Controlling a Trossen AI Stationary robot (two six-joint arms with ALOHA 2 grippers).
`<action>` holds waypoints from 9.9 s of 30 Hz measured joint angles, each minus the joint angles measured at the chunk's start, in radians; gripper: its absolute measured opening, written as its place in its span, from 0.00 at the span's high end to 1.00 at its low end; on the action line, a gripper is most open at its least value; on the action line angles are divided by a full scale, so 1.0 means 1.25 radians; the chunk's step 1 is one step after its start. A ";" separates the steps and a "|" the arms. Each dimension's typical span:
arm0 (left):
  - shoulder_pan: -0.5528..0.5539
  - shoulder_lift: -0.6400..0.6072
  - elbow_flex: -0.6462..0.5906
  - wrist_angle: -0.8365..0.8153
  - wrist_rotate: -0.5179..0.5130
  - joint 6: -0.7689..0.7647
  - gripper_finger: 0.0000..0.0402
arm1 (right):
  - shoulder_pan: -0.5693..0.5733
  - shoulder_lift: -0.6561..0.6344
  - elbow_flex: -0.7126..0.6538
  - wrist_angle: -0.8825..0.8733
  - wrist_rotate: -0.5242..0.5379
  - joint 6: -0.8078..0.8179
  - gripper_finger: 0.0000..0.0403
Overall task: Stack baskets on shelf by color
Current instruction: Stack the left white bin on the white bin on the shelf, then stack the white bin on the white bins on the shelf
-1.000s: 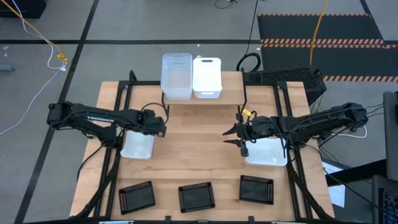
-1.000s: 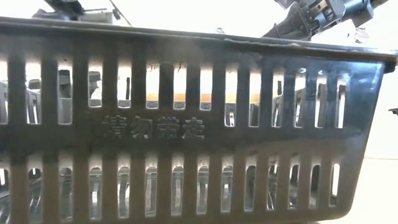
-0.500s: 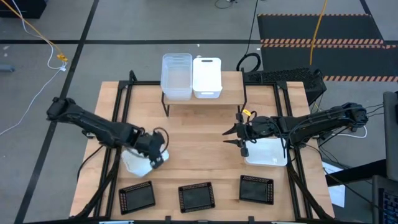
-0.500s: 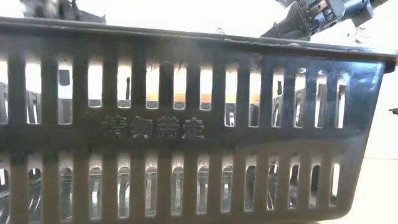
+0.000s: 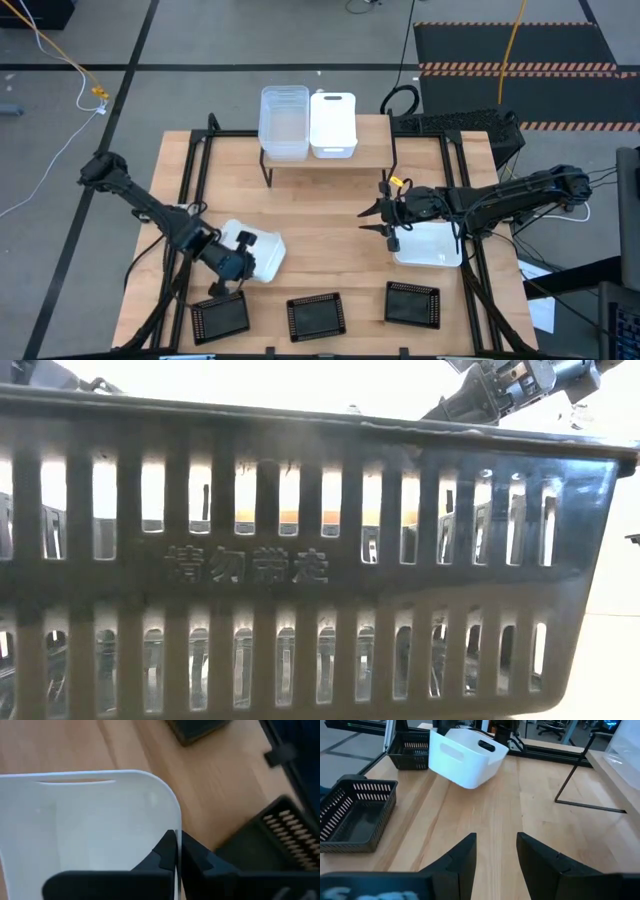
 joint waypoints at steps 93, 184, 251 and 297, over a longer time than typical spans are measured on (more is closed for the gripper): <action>0.031 0.206 0.604 -0.169 0.037 -0.269 0.98 | 0.000 0.190 0.242 -0.221 0.025 0.045 0.67; 0.722 0.612 1.169 -0.400 -0.063 0.375 0.63 | 0.000 -0.234 0.073 -0.359 0.210 0.147 0.67; 0.573 0.571 0.988 -0.206 -0.066 0.597 0.58 | 0.000 -0.313 0.073 -0.370 0.206 0.147 0.67; 0.428 0.993 0.988 0.273 -0.159 -0.199 0.63 | 0.000 -0.381 0.003 -0.396 0.213 0.241 0.67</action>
